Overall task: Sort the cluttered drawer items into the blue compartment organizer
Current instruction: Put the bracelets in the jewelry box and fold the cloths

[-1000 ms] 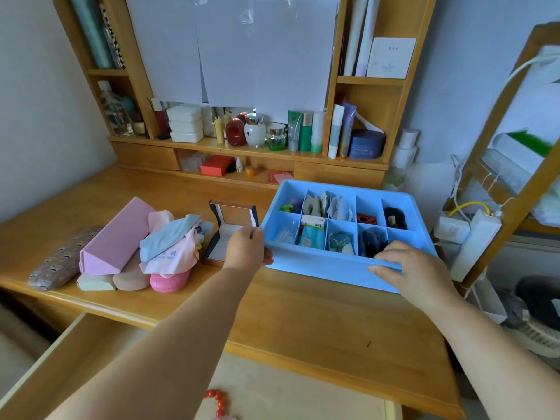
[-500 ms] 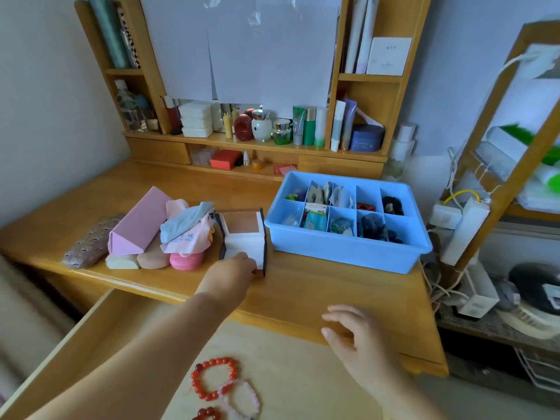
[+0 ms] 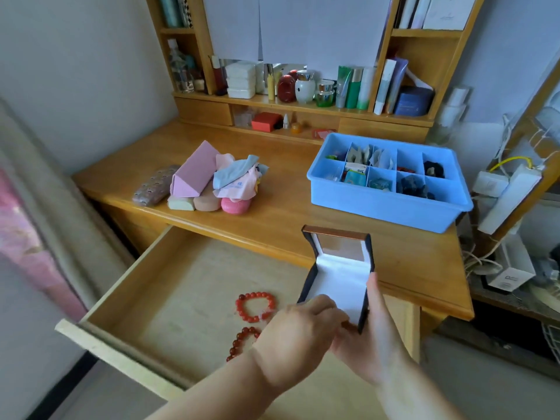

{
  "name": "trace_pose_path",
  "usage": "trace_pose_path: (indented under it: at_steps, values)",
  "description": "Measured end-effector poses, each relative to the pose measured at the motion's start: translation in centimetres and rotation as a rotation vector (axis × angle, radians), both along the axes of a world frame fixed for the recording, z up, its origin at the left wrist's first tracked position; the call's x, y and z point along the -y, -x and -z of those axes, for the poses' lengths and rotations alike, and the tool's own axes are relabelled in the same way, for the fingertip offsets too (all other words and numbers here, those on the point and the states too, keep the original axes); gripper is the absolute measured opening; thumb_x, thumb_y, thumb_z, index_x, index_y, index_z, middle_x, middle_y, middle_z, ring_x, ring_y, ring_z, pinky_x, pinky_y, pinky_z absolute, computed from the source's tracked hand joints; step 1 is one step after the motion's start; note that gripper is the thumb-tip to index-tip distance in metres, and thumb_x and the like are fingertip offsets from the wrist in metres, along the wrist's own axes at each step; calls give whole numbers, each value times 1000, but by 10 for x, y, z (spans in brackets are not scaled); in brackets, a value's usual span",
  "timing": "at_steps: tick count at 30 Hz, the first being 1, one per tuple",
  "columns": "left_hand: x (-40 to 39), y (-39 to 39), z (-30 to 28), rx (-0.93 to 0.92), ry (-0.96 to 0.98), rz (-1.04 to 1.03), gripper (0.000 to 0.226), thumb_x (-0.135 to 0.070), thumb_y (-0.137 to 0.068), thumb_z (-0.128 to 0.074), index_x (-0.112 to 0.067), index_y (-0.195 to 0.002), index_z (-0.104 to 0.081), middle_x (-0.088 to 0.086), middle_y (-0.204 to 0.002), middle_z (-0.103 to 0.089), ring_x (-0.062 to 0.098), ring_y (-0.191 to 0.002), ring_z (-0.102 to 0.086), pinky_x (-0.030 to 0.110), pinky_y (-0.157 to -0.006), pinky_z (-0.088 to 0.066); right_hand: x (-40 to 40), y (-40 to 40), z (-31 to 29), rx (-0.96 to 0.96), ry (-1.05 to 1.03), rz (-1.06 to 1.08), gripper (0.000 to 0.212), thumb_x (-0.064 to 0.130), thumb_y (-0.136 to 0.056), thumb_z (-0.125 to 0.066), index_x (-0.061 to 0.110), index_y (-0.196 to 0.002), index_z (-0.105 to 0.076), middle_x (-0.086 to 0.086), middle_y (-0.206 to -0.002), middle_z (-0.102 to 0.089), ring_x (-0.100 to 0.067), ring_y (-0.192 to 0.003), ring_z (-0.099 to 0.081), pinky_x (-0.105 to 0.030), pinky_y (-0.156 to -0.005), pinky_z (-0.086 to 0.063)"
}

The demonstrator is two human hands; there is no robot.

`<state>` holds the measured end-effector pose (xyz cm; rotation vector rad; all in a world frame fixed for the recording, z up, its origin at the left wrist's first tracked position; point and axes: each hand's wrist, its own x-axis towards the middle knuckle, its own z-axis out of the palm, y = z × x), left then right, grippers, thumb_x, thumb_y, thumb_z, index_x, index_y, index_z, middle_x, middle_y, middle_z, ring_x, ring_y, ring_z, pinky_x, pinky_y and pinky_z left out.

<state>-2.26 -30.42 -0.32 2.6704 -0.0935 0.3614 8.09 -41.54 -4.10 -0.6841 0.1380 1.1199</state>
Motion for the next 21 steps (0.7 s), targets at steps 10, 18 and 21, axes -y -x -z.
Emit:
trace_pose_path:
  at_steps: [10, 18, 21]
  values:
    - [-75, 31, 83, -223, 146, -380, 21, -17, -91, -54, -24, -106, -67, -14, -103, -61, 5, -92, -58, 24, -78, -45, 26, 43, 53, -338, 152, -27, 87, 62, -56, -74, 14, -127, -56, -27, -119, -55, -48, -101, -53, -48, -70, -50]
    - [-69, -10, 141, -565, -448, -222, 37, -16, -88, -49, -16, -124, -48, 4, -125, -48, 26, -114, -41, 33, -97, -30, 38, 32, 61, -440, 118, 0, 99, 59, -50, -80, 6, -129, -53, -31, -116, -56, -52, -105, -54, -53, -77, -53]
    - [-65, -9, 134, -432, -297, -252, 26, -12, -93, -42, -20, -115, -53, -1, -118, -55, 23, -109, -49, 30, -99, -30, 41, 31, 64, -422, 107, 20, 93, 61, -54, -79, 9, -127, -55, -30, -117, -57, -51, -105, -55, -53, -80, -52]
